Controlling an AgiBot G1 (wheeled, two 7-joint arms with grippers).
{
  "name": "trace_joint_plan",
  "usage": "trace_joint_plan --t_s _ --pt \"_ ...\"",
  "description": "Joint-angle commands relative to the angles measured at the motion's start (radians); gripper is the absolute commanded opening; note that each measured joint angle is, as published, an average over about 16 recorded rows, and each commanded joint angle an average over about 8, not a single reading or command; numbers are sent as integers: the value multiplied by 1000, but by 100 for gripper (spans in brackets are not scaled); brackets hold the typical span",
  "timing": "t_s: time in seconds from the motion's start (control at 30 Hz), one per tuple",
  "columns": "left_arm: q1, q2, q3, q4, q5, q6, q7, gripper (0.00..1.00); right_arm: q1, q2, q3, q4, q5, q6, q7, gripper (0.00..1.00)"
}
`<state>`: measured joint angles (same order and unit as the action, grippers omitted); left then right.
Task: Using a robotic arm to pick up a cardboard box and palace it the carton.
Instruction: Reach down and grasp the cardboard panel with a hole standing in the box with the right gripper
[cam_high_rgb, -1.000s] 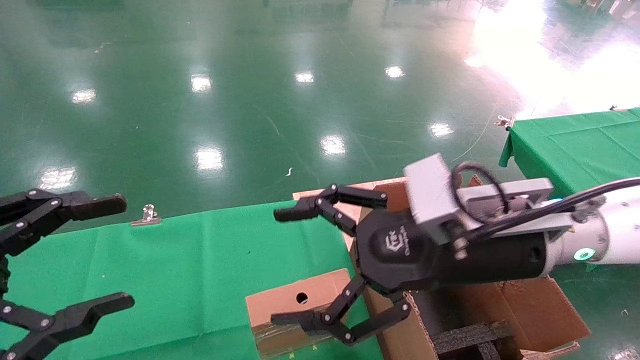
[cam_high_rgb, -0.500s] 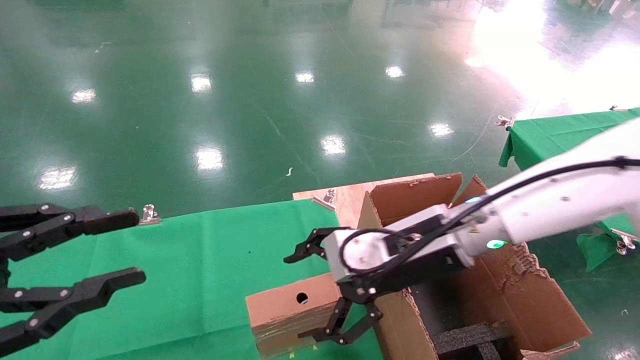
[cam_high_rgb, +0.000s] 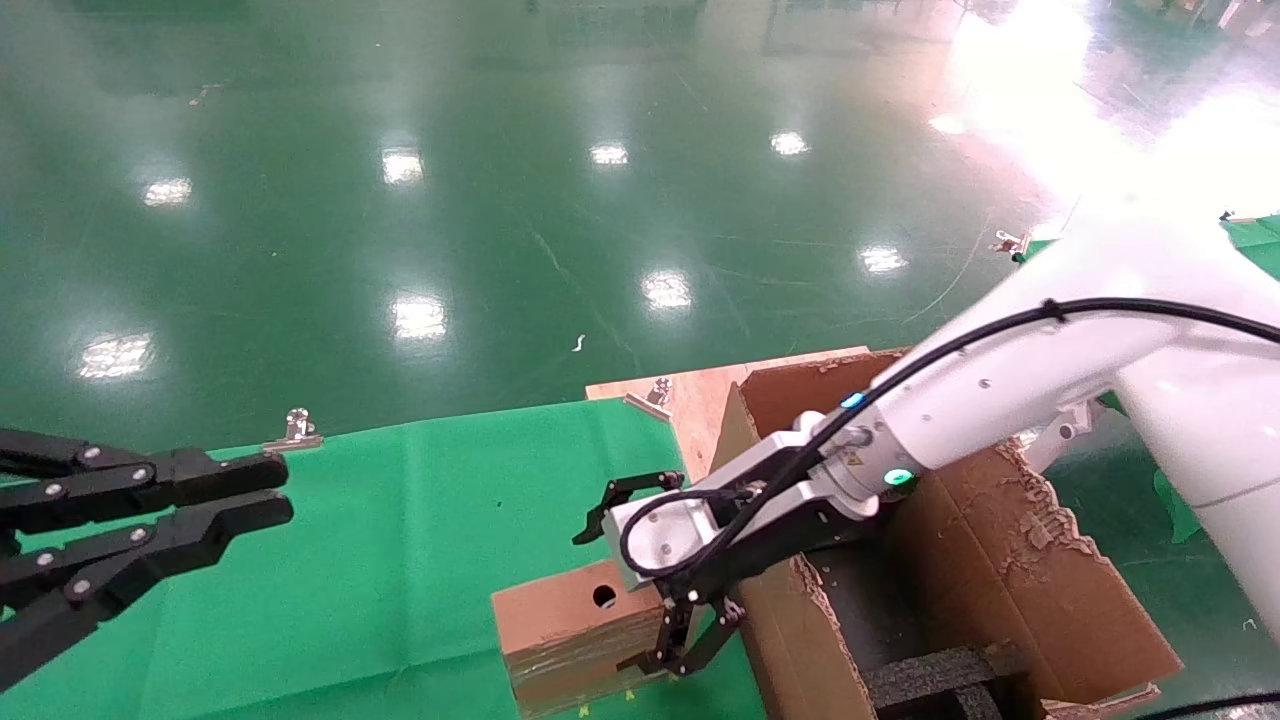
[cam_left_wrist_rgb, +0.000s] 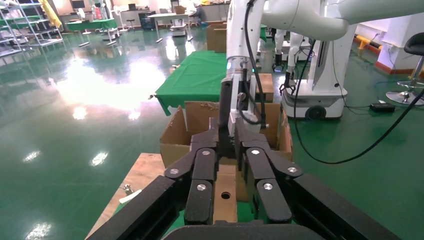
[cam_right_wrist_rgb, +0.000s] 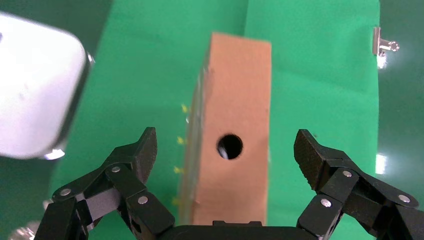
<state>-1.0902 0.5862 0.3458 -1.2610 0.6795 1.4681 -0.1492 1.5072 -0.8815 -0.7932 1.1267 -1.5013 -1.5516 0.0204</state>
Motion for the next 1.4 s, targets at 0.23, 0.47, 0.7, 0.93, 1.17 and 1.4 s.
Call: trace_joint_plan --t_s 0.23,0.47,0.7,0.93,1.17,1.4 --pt "0 0 0 0 0 0 0 6 37 -38 -56 12 -103 9 -28 94" --pt "0 0 0 0 0 0 0 93 49 -49 -74 18 -128 10 -30 22" --pt "0 0 0 0 -1 0 0 100 51 -51 -76 18 -130 11 -31 0" --pt "0 0 0 0 -1 0 0 100 48 -49 -73 19 -126 11 -30 0" --pt "0 0 0 0 -1 0 0 100 47 -47 -71 19 -124 11 -30 0" --pt "0 0 0 0 -1 0 0 100 46 -46 -70 20 -122 10 -29 0"
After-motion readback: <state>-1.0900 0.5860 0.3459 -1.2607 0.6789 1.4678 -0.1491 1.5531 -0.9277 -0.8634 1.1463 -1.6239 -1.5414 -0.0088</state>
